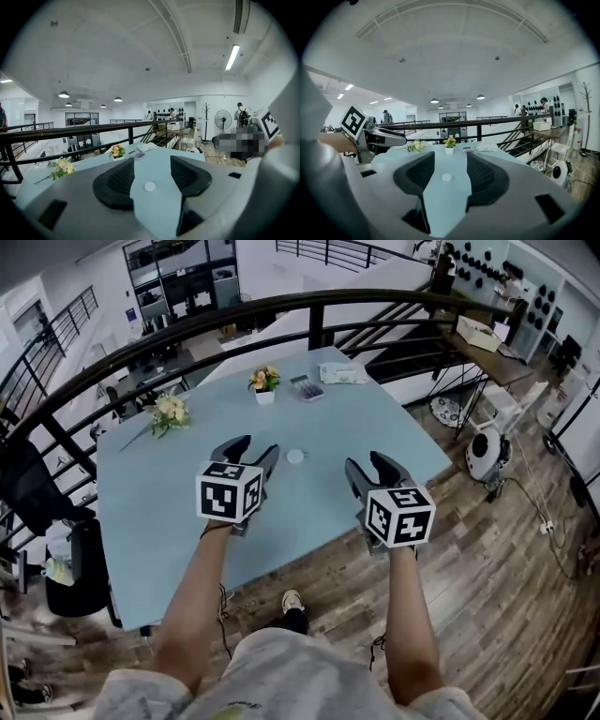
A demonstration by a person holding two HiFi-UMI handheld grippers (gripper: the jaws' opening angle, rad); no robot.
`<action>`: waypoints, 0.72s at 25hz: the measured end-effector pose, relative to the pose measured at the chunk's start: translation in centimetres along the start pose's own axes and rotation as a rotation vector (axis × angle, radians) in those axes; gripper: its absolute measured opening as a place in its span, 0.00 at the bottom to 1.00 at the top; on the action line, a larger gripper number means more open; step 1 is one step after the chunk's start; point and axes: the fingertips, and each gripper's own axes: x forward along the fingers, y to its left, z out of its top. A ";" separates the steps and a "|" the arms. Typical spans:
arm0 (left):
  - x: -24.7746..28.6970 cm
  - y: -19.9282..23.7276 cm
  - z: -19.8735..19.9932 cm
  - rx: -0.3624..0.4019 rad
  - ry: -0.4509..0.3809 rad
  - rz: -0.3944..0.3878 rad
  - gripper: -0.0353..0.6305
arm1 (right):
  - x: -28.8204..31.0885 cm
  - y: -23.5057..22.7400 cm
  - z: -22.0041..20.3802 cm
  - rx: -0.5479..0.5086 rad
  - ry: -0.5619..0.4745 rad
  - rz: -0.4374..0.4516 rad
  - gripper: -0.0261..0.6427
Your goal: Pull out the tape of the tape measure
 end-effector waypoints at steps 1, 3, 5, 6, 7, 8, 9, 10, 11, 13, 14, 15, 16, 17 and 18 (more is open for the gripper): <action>0.5 0.6 0.3 -0.001 -0.001 0.006 0.41 | 1.0 -0.1 0.4 -0.004 0.002 0.007 0.34; 1.5 2.0 0.8 -0.003 -0.005 0.020 0.41 | 2.9 -0.2 1.1 -0.009 0.004 0.021 0.34; 2.2 3.3 1.3 -0.011 -0.007 0.033 0.41 | 4.7 -0.1 1.8 -0.012 0.007 0.037 0.34; 2.6 3.9 1.4 -0.015 -0.007 0.039 0.41 | 5.6 -0.1 2.1 -0.014 0.009 0.044 0.34; 3.0 4.5 1.6 -0.019 -0.007 0.044 0.41 | 6.4 -0.1 2.3 -0.015 0.011 0.050 0.34; 3.4 5.0 1.7 -0.021 -0.006 0.048 0.41 | 7.2 -0.1 2.5 -0.017 0.012 0.057 0.34; 3.8 5.6 1.7 -0.023 -0.005 0.053 0.41 | 8.1 0.0 2.7 -0.018 0.014 0.065 0.34; 4.1 6.2 1.7 -0.026 -0.002 0.058 0.41 | 8.8 0.1 2.8 -0.019 0.017 0.072 0.34; 4.4 6.7 1.5 -0.030 0.002 0.062 0.41 | 9.5 0.2 2.8 -0.020 0.021 0.079 0.34; 5.0 7.5 1.2 -0.038 0.011 0.067 0.41 | 10.7 0.4 2.9 -0.020 0.029 0.087 0.34; 5.2 7.9 1.0 -0.039 0.015 0.070 0.41 | 11.3 0.4 2.9 -0.020 0.031 0.090 0.34; 5.5 8.3 0.9 -0.040 0.018 0.073 0.41 | 11.9 0.5 3.1 -0.021 0.032 0.094 0.34; 5.8 8.6 0.9 -0.041 0.020 0.076 0.41 | 12.4 0.5 3.2 -0.022 0.033 0.098 0.34; 6.0 9.0 0.8 -0.044 0.021 0.078 0.41 | 13.0 0.5 3.3 -0.024 0.035 0.102 0.34; 6.3 9.3 0.7 -0.048 0.022 0.080 0.41 | 13.5 0.5 3.4 -0.026 0.037 0.106 0.34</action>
